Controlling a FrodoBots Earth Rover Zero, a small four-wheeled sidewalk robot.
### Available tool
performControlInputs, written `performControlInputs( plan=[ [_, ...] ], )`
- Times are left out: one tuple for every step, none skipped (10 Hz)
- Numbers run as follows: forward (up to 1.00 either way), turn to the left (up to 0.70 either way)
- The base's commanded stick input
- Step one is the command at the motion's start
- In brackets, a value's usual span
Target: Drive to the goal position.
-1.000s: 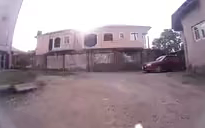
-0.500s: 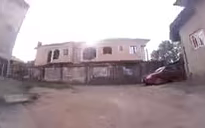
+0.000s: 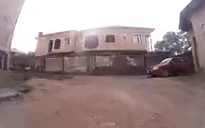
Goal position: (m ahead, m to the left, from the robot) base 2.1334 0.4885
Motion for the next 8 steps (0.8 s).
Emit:
performControlInputs(
  plan=[
    [1.00, 0.00],
    [1.00, 0.00],
    [1.00, 0.00],
    [1.00, 0.00],
    [1.00, 0.00],
    [1.00, 0.00],
    [1.00, 0.00],
    [1.00, 0.00]
  ],
)
